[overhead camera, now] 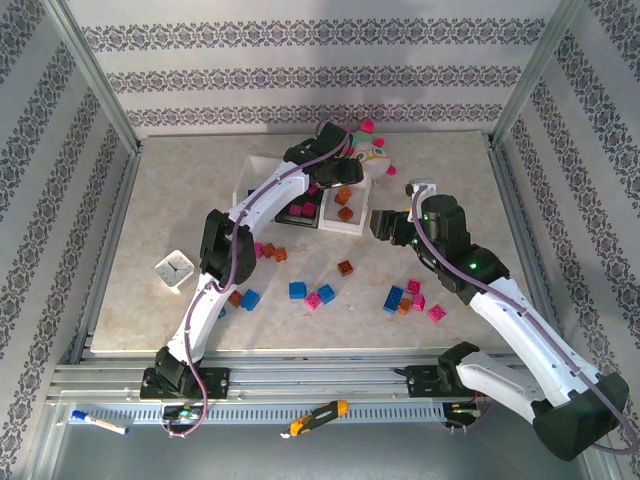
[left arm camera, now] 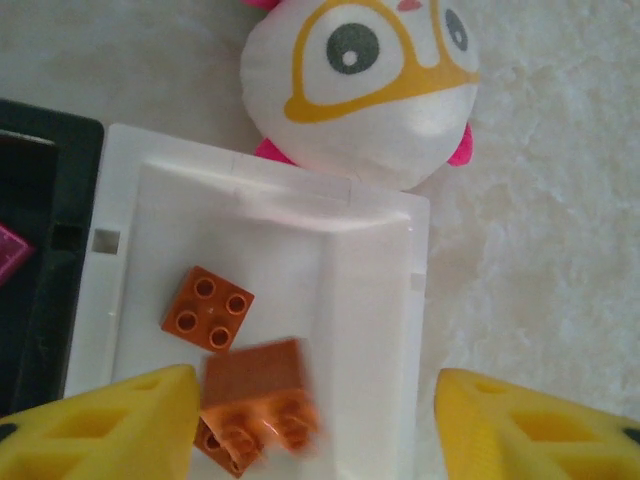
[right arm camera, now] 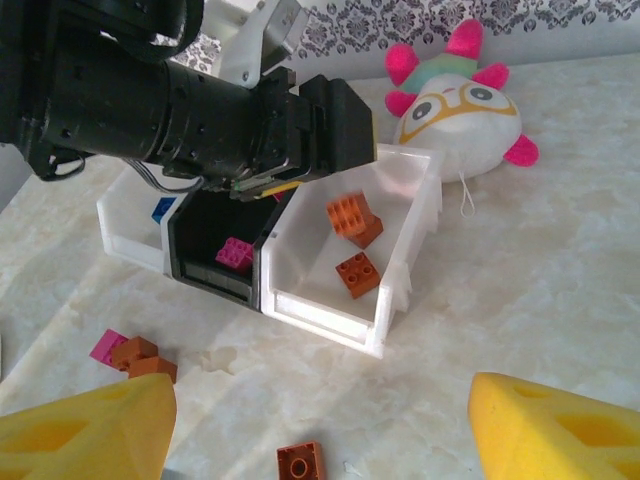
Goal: Sort the legos into containers by color
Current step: Place the lego in the container, then pick up the lego from the center of the table.
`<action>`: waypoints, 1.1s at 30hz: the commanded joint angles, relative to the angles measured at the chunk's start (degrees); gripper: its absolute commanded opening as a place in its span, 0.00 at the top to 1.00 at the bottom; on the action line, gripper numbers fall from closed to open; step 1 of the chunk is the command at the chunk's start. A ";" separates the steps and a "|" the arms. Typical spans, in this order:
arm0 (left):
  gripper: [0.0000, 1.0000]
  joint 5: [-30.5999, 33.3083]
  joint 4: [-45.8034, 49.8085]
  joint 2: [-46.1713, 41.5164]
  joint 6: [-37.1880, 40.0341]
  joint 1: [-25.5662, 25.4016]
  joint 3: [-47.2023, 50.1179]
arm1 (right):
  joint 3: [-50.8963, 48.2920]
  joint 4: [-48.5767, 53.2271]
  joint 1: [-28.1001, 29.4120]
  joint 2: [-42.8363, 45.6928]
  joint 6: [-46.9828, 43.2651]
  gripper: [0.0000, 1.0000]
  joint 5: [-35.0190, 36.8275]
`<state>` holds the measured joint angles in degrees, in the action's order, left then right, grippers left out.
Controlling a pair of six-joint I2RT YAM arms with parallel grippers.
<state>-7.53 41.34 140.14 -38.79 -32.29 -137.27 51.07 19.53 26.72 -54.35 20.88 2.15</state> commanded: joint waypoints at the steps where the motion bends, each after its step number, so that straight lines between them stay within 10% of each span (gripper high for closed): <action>1: 0.26 -0.39 1.84 -2.64 2.81 -0.51 -1.69 | -0.84 0.79 -0.62 0.83 0.84 0.23 -0.10; 13: 0.02 0.39 1.41 -13.70 10.66 -0.65 4.86 | -1.67 0.89 -1.05 -0.40 3.34 0.23 1.89; 25: 0.01 -11.04 -36.49 -45.54 28.73 -0.75 60.21 | -0.23 9.56 -3.92 -8.22 1.56 0.21 -3.50; 33: 0.01 -14.38 -39.18 -63.18 37.48 -0.75 82.83 | -0.20 5.93 1.19 -19.38 -2.31 0.21 -9.09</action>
<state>-19.94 6.96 82.67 -7.51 -32.32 -58.04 49.56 26.46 26.15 -70.61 21.08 -3.46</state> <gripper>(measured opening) 0.993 0.791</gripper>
